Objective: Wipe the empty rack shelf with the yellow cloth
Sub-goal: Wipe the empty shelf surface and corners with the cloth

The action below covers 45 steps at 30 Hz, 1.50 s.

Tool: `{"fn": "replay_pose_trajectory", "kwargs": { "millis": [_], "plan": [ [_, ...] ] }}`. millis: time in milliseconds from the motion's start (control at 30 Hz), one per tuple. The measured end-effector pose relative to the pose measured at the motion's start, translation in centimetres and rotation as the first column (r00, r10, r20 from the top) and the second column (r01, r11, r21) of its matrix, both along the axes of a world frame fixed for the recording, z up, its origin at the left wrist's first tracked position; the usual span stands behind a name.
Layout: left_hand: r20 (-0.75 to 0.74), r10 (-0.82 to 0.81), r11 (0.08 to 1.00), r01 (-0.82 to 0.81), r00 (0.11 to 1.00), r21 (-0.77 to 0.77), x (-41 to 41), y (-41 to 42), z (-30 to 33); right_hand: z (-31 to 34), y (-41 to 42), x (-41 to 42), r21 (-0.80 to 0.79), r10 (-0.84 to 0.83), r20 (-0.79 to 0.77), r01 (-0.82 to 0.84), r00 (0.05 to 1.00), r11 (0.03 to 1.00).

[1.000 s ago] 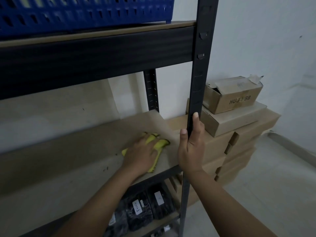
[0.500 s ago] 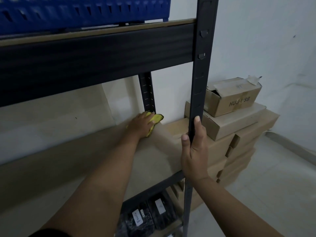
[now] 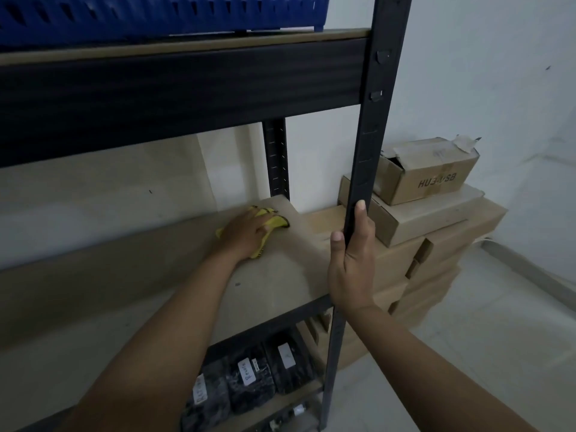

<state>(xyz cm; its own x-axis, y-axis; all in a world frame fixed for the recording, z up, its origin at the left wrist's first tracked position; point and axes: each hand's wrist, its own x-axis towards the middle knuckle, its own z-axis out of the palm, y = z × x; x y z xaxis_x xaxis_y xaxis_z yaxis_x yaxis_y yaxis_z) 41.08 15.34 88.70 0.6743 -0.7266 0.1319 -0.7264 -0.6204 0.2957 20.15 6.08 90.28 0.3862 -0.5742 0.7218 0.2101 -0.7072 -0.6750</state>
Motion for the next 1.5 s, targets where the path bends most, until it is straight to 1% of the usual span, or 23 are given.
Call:
{"fn": "replay_pose_trajectory", "kwargs": {
  "millis": [67, 167, 233, 300, 367, 633, 733, 800, 867, 900, 933, 967, 1000, 1033, 1067, 1100, 1133, 1200, 1267, 1333, 1367, 1400, 1500],
  "plan": [
    [-0.045, -0.058, 0.998, 0.059, 0.997, 0.023, -0.9, -1.7, 0.5, 0.1, -0.1, -0.2, 0.006, 0.017, -0.022, -0.017, 1.0, 1.0],
    [-0.074, -0.196, 0.979, 0.199, 0.978, 0.04, -3.2, -4.4, 0.6, 0.4, -0.1, -0.4, 0.016, 0.02, -0.045, -0.019, 0.999, 1.0],
    [-0.111, -0.293, 0.956, 0.294, 0.95, -0.013, -5.3, -5.1, 0.5, 0.6, 0.0, -0.5, 0.022, 0.017, -0.057, -0.016, 0.998, 1.0],
    [-0.135, -0.356, 0.933, 0.345, 0.925, -0.099, -6.9, -4.5, 0.2, 0.7, 0.1, -0.7, 0.037, 0.022, -0.069, -0.02, 0.997, 0.999],
    [-0.119, -0.377, 0.924, 0.363, 0.919, -0.122, -8.0, -3.0, 0.1, 0.8, 0.2, -1.0, 0.053, 0.043, -0.093, -0.038, 0.995, 0.998],
    [-0.044, -0.415, 0.91, 0.415, 0.909, 0.006, -12.1, 4.9, 1.1, 1.4, 0.9, -1.6, 0.1, 0.05, -0.14, -0.036, 0.989, 0.994],
    [-0.024, -0.449, 0.893, 0.449, 0.893, -0.004, -12.3, 6.9, 0.9, 1.6, 1.8, -1.8, 0.15, 0.05, -0.103, -0.034, 0.993, 0.988],
    [-0.049, -0.448, 0.894, 0.448, 0.892, -0.015, -12.2, 7.9, 0.7, 1.3, 3.2, -1.8, 0.184, -0.068, -0.049, 0.076, 0.996, 0.98],
    [-0.116, -0.442, 0.897, 0.436, 0.89, -0.072, -12.1, 8.6, 0.5, 0.5, 5.4, -2.0, 0.183, -0.267, -0.038, 0.27, 0.963, 0.945],
    [-0.155, -0.431, 0.901, 0.416, 0.889, -0.125, -11.9, 9.0, 0.5, 0.1, 6.6, -2.2, 0.144, -0.33, -0.038, 0.332, 0.943, 0.932],
    [-0.188, -0.412, 0.907, 0.381, 0.891, -0.18, -11.7, 9.4, 0.7, -0.2, 7.7, -2.3, 0.072, -0.34, -0.057, 0.343, 0.939, 0.937],
    [-0.207, -0.385, 0.914, 0.34, 0.899, -0.223, -11.3, 9.9, 0.9, -0.5, 8.5, -2.4, -0.032, -0.303, -0.117, 0.301, 0.946, 0.953],
    [-0.203, -0.355, 0.919, 0.301, 0.913, -0.254, -10.9, 10.7, 1.0, -0.7, 8.9, -2.4, -0.149, -0.234, -0.224, 0.204, 0.946, 0.968],
    [-0.182, -0.315, 0.926, 0.26, 0.932, -0.273, -10.3, 11.6, 1.1, -0.9, 9.0, -2.2, -0.243, -0.145, -0.367, 0.056, 0.919, 0.968],
    [-0.153, -0.267, 0.935, 0.217, 0.952, -0.279, -9.7, 12.8, 1.1, -0.8, 8.9, -2.0, -0.298, -0.059, -0.521, -0.117, 0.851, 0.947],
    [-0.123, -0.213, 0.948, 0.174, 0.969, -0.267, -9.0, 14.0, 0.9, -0.8, 8.7, -1.8, -0.328, -0.008, -0.66, -0.279, 0.752, 0.902],
    [-0.092, -0.16, 0.963, 0.135, 0.983, -0.233, -8.5, 15.3, 0.8, -0.8, 8.4, -1.4, -0.354, -0.006, -0.758, -0.404, 0.653, 0.844],
    [-0.032, -0.062, 0.991, 0.058, 0.998, -0.122, -7.7, 18.0, 0.3, -0.6, 7.9, -0.7, -0.391, -0.073, -0.853, -0.538, 0.517, 0.747],
    [0.0, 0.014, 1.0, -0.014, 1.0, -0.01, -7.8, 20.4, -0.3, -0.2, 7.2, -0.1, -0.363, -0.112, -0.903, -0.599, 0.414, 0.713],
    [0.014, 0.039, 0.997, -0.04, 0.999, 0.068, -8.1, 21.9, -0.8, 0.3, 6.5, 0.6, -0.329, -0.147, -0.937, -0.653, 0.317, 0.682],
    [0.005, 0.044, 0.995, -0.044, 0.999, 0.094, -8.2, 22.2, -1.0, 0.4, 6.2, 1.0, -0.332, -0.162, -0.938, -0.665, 0.305, 0.669],
    [-0.005, 0.051, 0.993, -0.05, 0.999, 0.109, -8.3, 22.3, -1.2, 0.5, 6.0, 1.3, -0.343, -0.158, -0.932, -0.656, 0.325, 0.672],
    [0.01, 0.054, 0.991, -0.055, 0.999, 0.124, -8.3, 22.1, -1.2, 0.5, 6.5, 2.1, -0.333, -0.071, -0.898, -0.565, 0.434, 0.755]
  ]
}}
